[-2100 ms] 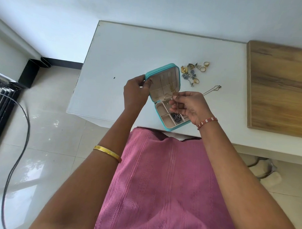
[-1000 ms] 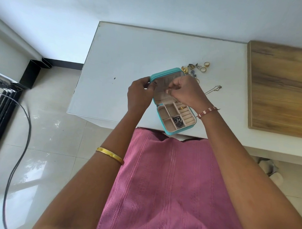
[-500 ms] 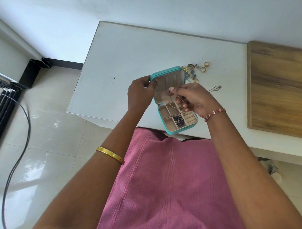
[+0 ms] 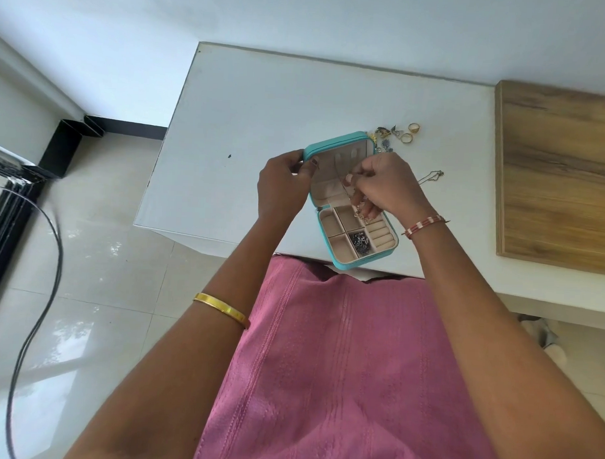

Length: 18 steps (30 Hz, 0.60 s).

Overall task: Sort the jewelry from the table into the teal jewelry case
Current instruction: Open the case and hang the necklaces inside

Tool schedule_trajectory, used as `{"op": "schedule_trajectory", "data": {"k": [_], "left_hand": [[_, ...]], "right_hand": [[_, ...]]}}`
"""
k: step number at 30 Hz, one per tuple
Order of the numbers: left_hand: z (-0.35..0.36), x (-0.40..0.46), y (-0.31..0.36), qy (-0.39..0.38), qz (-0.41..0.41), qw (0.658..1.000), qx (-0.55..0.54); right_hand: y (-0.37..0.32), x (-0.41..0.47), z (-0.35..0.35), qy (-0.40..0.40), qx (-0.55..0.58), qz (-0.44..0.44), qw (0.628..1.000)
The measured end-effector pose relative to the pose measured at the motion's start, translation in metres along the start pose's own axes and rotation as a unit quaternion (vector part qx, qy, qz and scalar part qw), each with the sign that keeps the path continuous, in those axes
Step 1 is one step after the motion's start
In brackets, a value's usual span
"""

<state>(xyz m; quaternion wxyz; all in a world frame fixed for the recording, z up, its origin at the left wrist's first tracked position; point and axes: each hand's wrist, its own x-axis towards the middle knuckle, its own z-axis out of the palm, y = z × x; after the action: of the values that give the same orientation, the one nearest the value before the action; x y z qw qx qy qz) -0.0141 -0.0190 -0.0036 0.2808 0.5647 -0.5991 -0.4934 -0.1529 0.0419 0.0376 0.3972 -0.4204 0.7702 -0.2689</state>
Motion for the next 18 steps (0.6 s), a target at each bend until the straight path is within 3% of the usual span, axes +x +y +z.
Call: {"op": "schedule_trajectory", "data": {"k": [3,7,12,18], "left_hand": [[0.001,-0.002,0.0,-0.002,-0.001,1.0,0.0],[0.0,-0.004,0.001,0.0,0.001,1.0,0.001],[-0.001,-0.007,0.005,0.003,0.002,1.0,-0.002],[-0.002,-0.007,0.01,0.008,-0.003,1.0,-0.009]], "right_hand": [[0.001,-0.003,0.001,0.074,-0.193,-0.083,0.975],[0.001,-0.005,0.002,0.105,-0.269,-0.16,0.944],[-0.003,-0.009,0.003,0.095,-0.224,-0.211,0.947],[-0.001,-0.007,0.0,0.096,-0.066,-0.134,0.984]]}}
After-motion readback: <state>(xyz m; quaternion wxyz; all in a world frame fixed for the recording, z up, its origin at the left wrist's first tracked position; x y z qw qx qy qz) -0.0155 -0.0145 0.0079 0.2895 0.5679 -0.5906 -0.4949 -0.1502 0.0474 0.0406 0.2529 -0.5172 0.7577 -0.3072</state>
